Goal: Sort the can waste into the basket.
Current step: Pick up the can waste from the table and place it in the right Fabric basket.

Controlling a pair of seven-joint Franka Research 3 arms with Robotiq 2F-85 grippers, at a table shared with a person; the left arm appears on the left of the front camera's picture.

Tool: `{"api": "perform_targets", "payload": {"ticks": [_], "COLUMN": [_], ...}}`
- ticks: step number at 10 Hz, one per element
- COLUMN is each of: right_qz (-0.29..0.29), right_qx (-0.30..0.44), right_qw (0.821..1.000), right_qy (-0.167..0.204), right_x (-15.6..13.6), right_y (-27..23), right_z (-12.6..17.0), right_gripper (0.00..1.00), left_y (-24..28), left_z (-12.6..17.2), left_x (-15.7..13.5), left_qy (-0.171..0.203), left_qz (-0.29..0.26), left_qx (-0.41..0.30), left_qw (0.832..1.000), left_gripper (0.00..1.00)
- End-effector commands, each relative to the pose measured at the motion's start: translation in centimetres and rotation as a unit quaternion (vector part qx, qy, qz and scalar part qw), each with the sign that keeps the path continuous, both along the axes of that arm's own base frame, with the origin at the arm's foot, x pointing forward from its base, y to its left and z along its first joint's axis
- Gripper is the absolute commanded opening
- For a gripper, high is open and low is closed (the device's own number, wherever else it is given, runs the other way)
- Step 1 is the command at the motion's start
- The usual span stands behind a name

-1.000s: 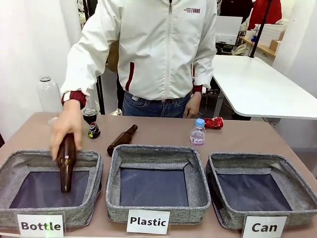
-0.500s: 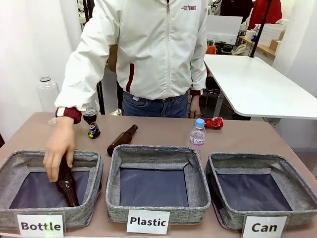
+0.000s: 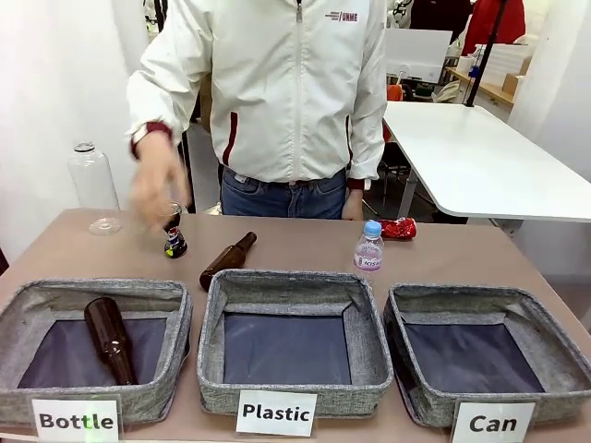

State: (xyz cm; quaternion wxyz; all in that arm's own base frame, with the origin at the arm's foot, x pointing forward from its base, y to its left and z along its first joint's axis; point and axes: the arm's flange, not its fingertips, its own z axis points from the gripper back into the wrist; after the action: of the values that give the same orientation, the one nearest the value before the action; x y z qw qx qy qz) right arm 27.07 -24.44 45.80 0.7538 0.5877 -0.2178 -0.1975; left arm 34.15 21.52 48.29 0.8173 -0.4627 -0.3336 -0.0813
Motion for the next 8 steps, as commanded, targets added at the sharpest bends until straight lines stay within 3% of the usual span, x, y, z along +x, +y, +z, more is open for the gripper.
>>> {"api": "perform_targets", "payload": {"ticks": [1, 2, 3, 4, 5, 8], "right_qz": [-0.006, -0.006, -0.006, -0.006, -0.006, -0.006], "right_qx": [0.013, 0.013, 0.013, 0.013, 0.013, 0.013], "right_qw": [1.000, 1.000, 1.000, 1.000, 1.000, 1.000], "right_qy": [0.000, 0.000, 0.000, 0.000, 0.000, 0.000], "right_x": [0.1, 0.1, 0.1, 0.1, 0.1, 0.1], "right_y": [0.0, 0.0, 0.0, 0.0, 0.0, 0.0], "right_z": [0.6, 0.6, 0.6, 0.6, 0.6, 0.6], "right_gripper": [1.00, 1.00, 1.00, 1.00, 1.00, 1.00], "left_y": [-3.6, -6.1, -8.4, -10.3, -12.2, -18.8], "left_z": [-1.0, -2.4, -3.8, -4.9, -5.9, -8.4], "left_x": [0.4, 1.2, 1.8, 2.2, 2.8, 5.7], "left_qy": [0.019, 0.034, 0.032, 0.029, 0.015, -0.024], "left_qz": [-0.014, -0.013, 0.027, 0.027, 0.052, 0.051], "left_qx": [0.049, 0.068, 0.105, 0.132, 0.167, 0.222], "left_qw": [0.999, 0.997, 0.994, 0.990, 0.984, 0.973], "left_gripper": [1.00, 1.00, 1.00, 1.00, 1.00, 1.00]}}
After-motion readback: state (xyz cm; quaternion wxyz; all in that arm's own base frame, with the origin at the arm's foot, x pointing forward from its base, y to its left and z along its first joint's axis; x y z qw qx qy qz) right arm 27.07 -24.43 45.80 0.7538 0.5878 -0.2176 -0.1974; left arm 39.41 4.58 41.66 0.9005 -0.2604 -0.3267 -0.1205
